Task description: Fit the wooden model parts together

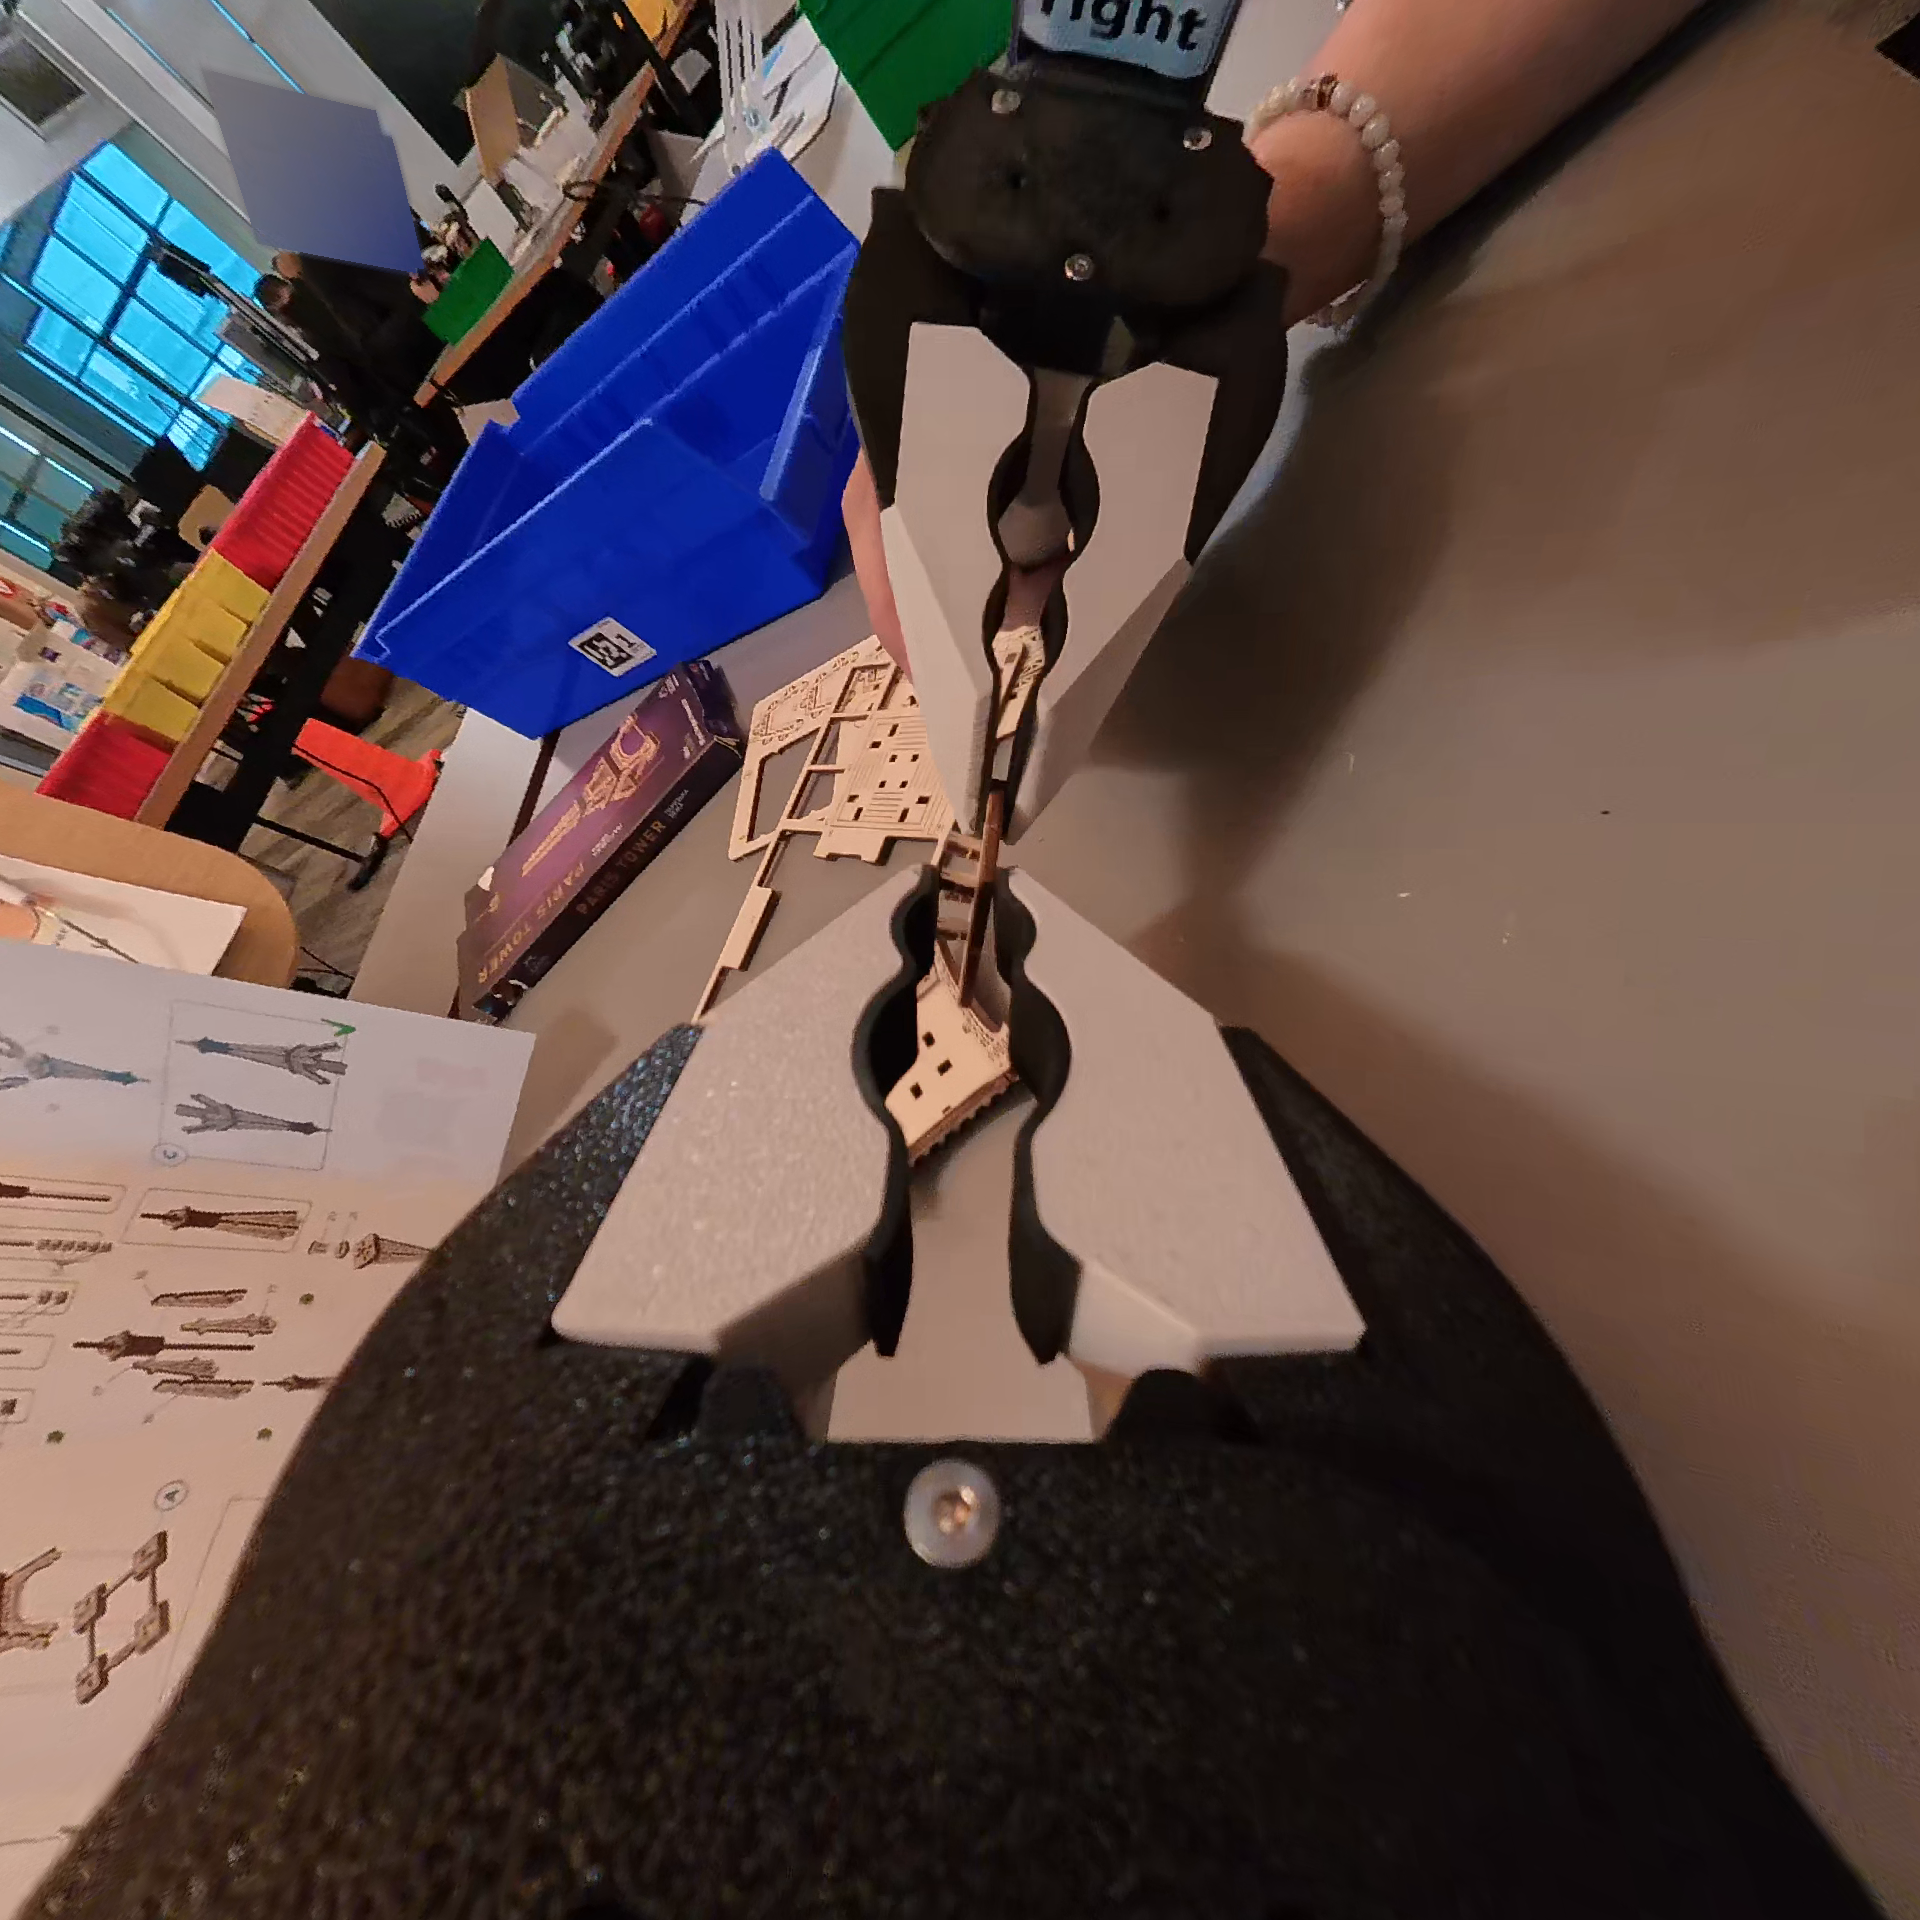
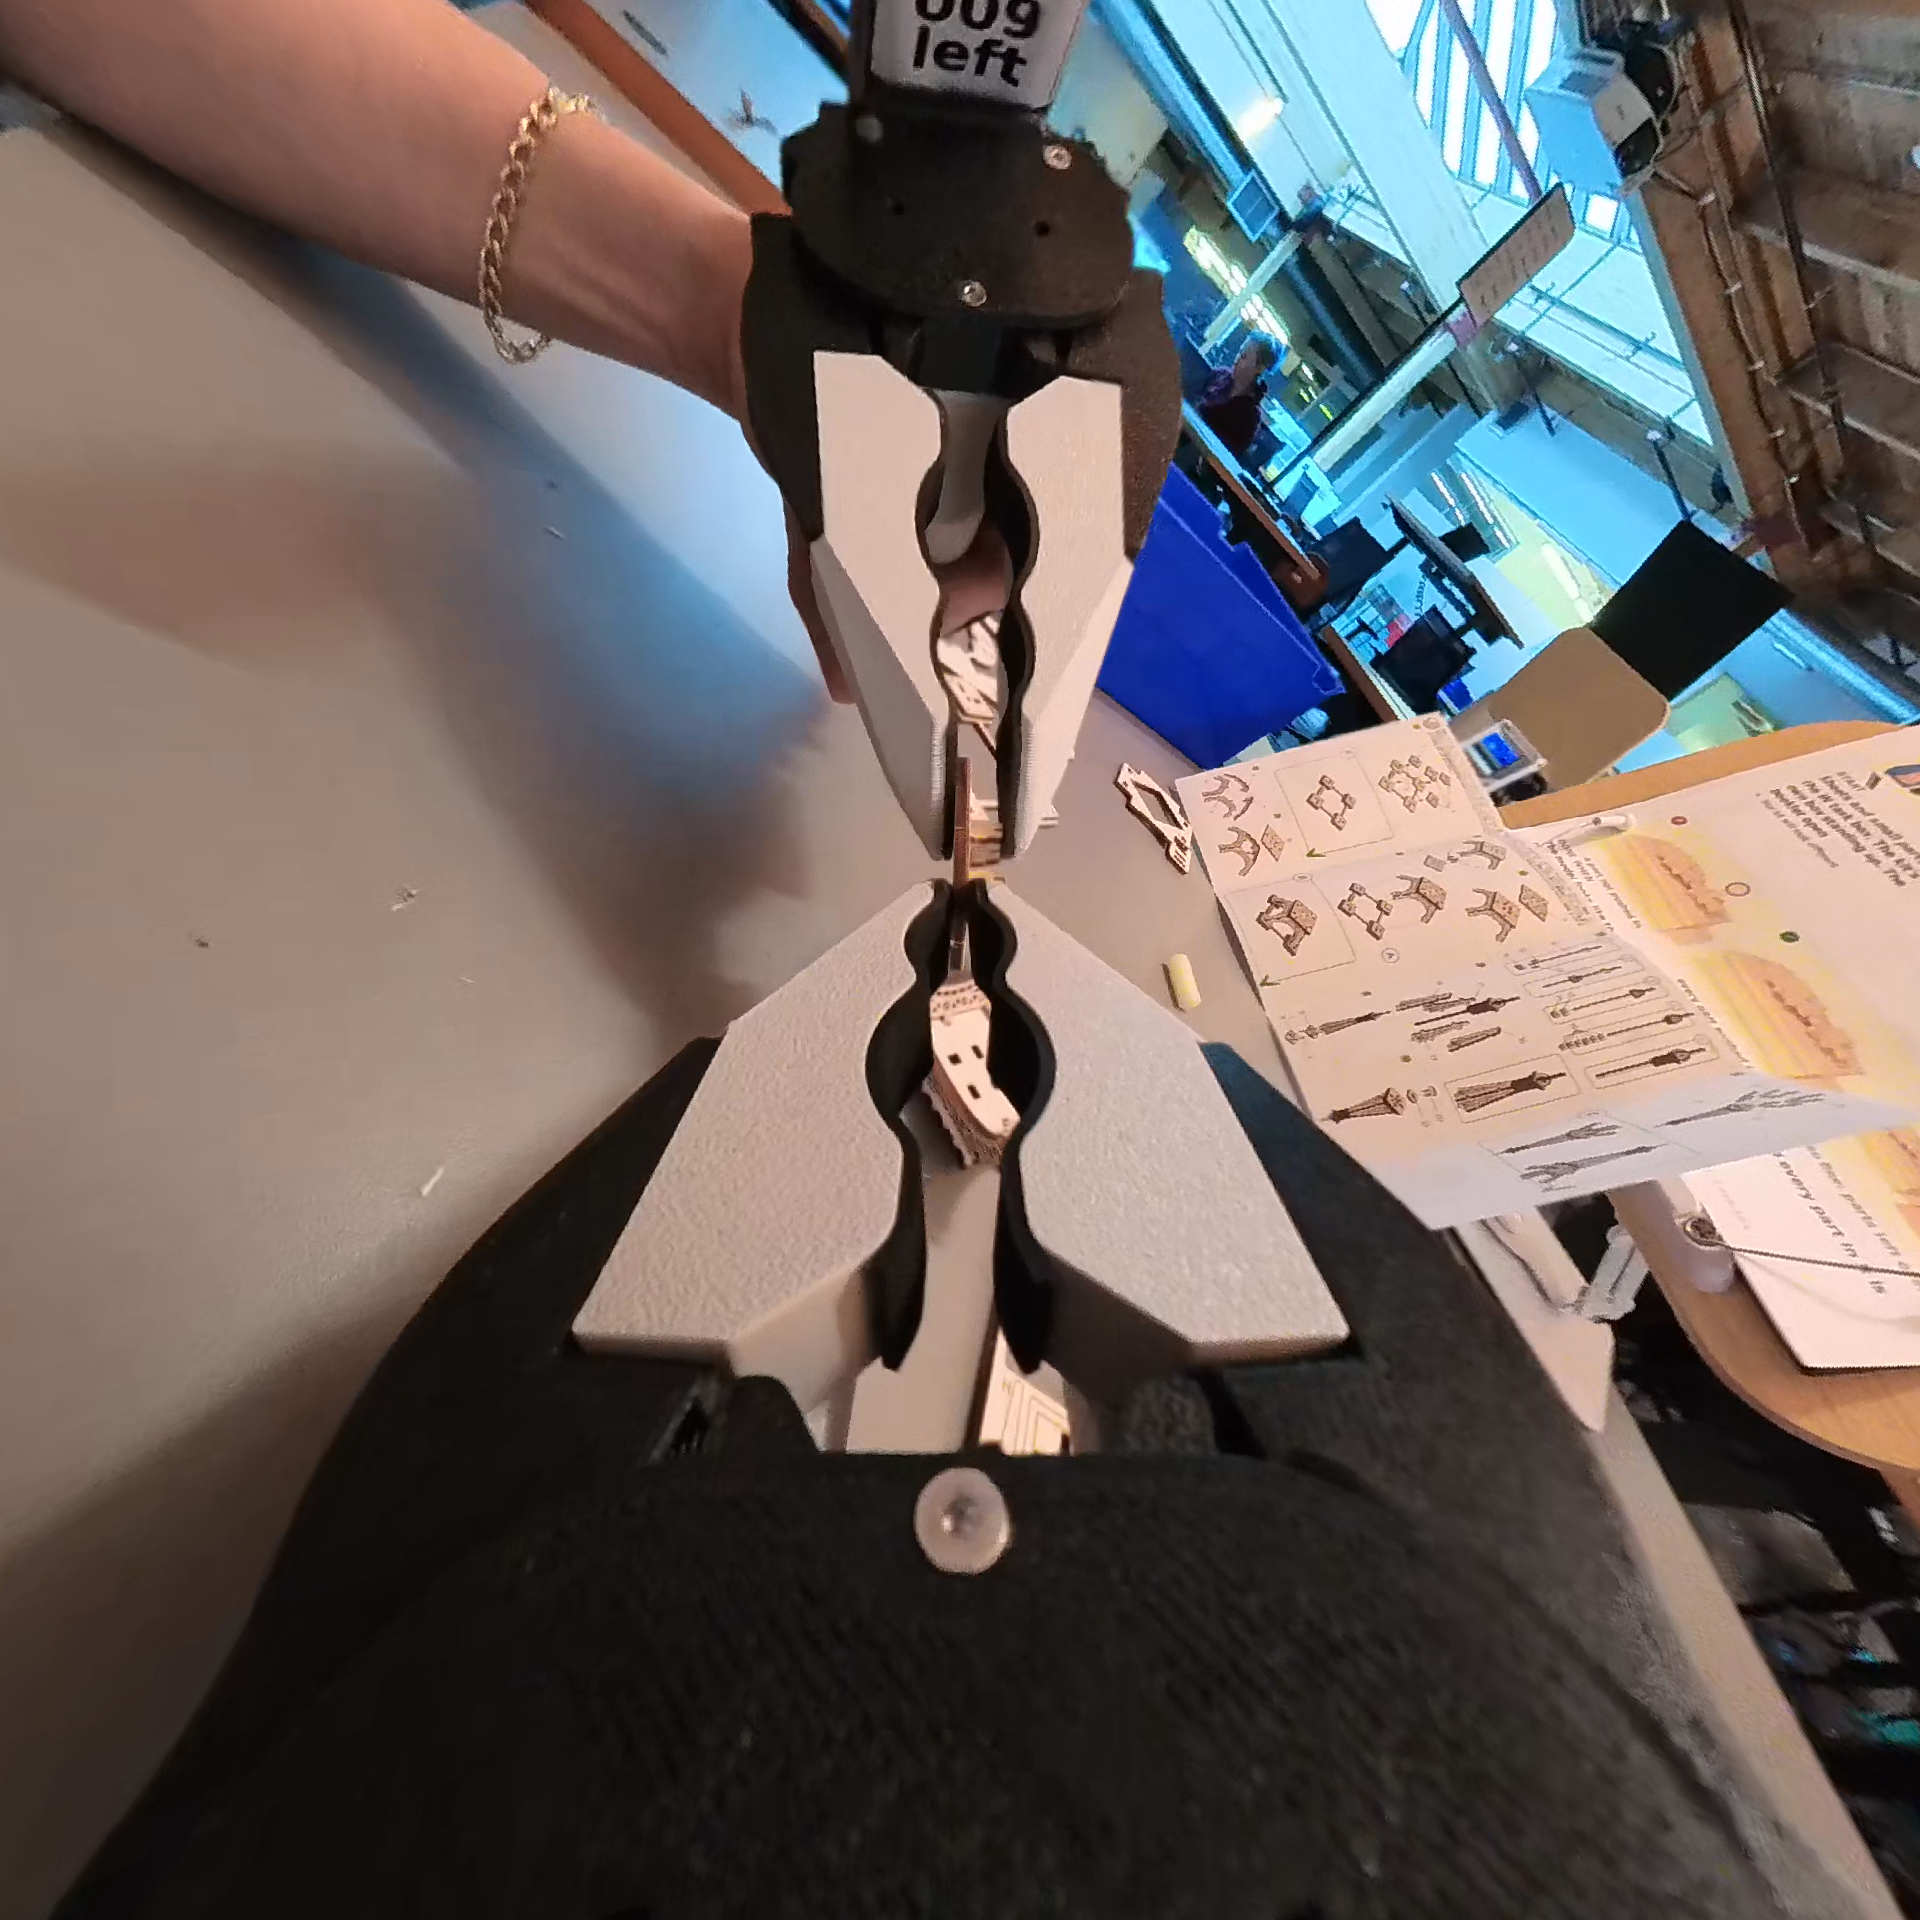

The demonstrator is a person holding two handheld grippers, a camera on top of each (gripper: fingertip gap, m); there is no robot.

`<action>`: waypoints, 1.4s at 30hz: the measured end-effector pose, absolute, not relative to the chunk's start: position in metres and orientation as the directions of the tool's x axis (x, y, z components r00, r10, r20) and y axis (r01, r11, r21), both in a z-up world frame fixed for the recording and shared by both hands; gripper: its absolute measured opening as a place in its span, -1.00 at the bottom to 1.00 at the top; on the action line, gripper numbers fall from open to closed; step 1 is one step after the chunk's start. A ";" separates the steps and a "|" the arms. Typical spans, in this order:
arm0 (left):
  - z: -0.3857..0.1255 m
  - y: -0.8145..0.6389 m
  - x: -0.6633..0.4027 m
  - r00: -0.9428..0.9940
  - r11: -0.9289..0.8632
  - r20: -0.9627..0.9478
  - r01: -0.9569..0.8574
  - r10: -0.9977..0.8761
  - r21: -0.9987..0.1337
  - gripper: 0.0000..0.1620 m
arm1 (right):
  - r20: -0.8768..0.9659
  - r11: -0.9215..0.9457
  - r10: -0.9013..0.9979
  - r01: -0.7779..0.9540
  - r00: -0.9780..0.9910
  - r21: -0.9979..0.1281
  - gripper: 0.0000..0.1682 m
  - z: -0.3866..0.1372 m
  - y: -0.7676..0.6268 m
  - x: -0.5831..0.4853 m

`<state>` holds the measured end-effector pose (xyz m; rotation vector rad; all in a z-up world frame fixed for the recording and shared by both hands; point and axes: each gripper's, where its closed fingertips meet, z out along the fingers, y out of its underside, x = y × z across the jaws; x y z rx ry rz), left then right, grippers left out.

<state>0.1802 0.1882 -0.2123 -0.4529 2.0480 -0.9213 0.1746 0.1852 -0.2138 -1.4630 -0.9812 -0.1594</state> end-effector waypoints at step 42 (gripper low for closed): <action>-0.205 0.184 0.178 -0.600 0.674 -0.553 0.030 -0.578 -0.738 -0.86 | 0.547 0.207 0.501 0.521 0.670 -0.828 -1.00 -0.204 0.178 0.173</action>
